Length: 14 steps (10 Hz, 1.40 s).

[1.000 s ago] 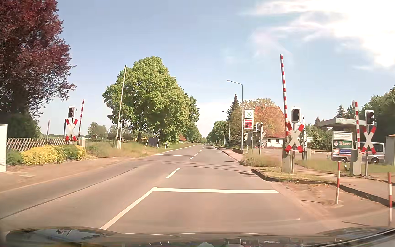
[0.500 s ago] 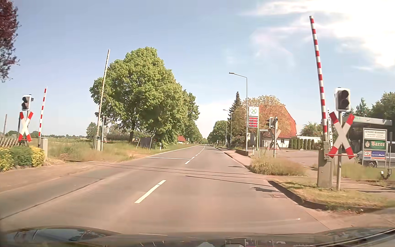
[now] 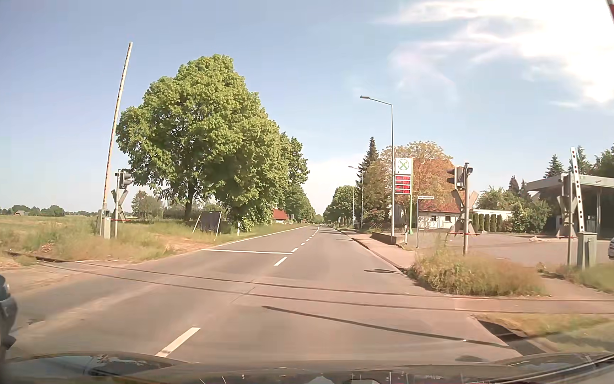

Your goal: Follow the waypoints while adhering to traffic rules and regulations

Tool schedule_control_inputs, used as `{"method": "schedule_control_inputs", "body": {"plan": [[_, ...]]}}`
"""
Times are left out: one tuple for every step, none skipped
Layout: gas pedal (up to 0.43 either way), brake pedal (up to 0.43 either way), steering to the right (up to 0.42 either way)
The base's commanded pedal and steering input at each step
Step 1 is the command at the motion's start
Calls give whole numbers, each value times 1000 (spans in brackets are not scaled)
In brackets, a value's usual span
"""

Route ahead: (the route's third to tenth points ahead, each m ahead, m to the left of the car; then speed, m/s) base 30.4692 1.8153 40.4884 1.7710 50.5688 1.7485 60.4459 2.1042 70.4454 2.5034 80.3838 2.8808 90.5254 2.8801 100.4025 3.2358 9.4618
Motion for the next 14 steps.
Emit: {"method": "schedule_control_inputs", "body": {"plan": [[150, 0, -1], [150, 0, -1], [150, 0, -1], [157, 0, -1], [157, 0, -1], [157, 0, -1], [177, 0, -1], [177, 0, 1], [197, 0, 2], [248, 0, 1], [240, 0, 1], [240, 0, 0], [240, 0, 1], [240, 0, 1]]}}
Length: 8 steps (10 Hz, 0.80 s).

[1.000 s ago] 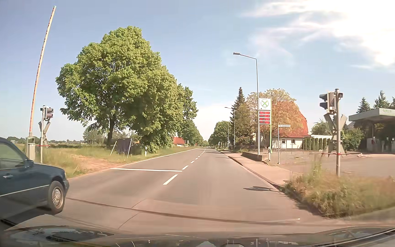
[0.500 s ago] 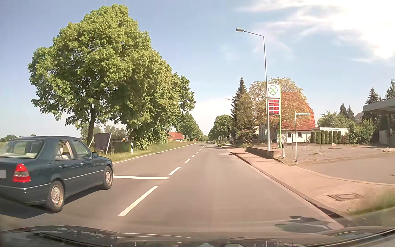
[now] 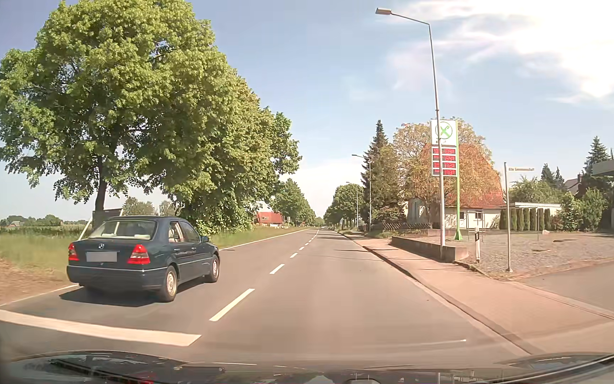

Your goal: Follow the waypoints while adhering to traffic rules and regulations

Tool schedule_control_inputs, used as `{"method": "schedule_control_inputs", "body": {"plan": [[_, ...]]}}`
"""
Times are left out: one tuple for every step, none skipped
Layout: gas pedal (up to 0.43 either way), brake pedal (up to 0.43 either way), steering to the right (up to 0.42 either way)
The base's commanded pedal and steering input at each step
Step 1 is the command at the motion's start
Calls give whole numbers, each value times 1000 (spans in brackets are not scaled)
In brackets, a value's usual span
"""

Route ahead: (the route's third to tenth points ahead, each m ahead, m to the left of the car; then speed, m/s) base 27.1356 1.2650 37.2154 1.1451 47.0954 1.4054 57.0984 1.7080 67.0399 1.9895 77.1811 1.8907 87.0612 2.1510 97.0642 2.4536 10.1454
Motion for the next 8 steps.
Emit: {"method": "schedule_control_inputs", "body": {"plan": [[248, 0, 1], [260, 0, 1], [268, 0, 1], [268, 0, 1], [280, 0, 1], [280, 0, 1], [280, 0, 1], [287, 0, 1]]}}
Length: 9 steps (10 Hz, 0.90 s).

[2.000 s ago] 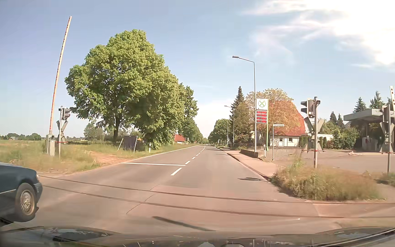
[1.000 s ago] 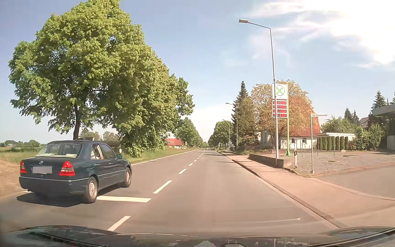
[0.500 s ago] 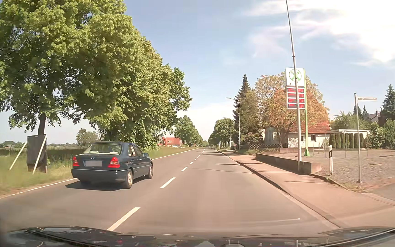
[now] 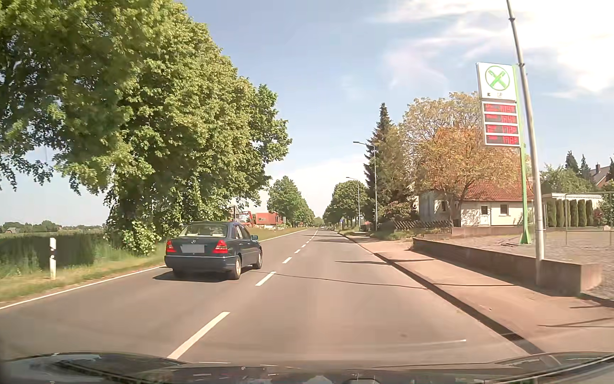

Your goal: Follow the waypoints while adhering to traffic rules and regulations

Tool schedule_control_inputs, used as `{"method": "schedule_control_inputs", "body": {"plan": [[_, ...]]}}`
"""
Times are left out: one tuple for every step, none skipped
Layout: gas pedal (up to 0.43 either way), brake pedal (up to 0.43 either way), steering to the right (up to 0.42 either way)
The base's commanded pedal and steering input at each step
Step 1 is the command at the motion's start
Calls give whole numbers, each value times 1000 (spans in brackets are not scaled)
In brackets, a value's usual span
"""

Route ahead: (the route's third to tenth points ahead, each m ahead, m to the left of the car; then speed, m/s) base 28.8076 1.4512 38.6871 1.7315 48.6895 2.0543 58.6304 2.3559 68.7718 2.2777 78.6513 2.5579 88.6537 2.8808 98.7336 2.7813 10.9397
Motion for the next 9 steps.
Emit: {"method": "schedule_control_inputs", "body": {"plan": [[287, 0, 1], [287, 0, 1], [287, 0, 1], [287, 0, 1], [287, 0, 0], [287, 0, 0], [287, 0, 0], [287, 0, 0], [287, 0, 0]]}}
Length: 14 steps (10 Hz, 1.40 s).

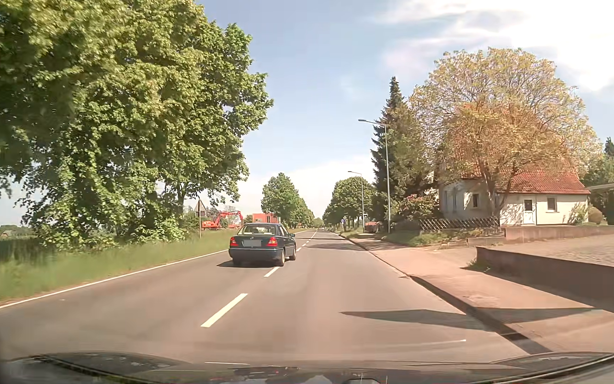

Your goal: Follow the waypoints while adhering to traffic rules and regulations

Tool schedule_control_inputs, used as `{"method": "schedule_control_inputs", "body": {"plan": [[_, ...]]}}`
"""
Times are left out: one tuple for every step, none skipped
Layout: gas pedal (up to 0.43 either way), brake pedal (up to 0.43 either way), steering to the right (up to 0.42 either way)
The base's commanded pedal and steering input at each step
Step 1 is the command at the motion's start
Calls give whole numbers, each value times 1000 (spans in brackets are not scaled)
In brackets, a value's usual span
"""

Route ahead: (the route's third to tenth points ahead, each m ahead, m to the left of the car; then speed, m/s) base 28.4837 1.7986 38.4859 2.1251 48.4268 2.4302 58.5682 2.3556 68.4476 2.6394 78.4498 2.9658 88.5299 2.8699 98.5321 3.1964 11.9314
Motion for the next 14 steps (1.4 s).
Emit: {"method": "schedule_control_inputs", "body": {"plan": [[287, 0, 0], [287, 0, 0], [287, 0, 0], [287, 0, 0], [287, 0, 0], [287, 0, 0], [287, 0, 0], [287, 0, 0], [287, 0, 0], [287, 0, 0], [287, 0, 0], [287, 0, 0], [287, 0, 0], [287, 0, 0]]}}
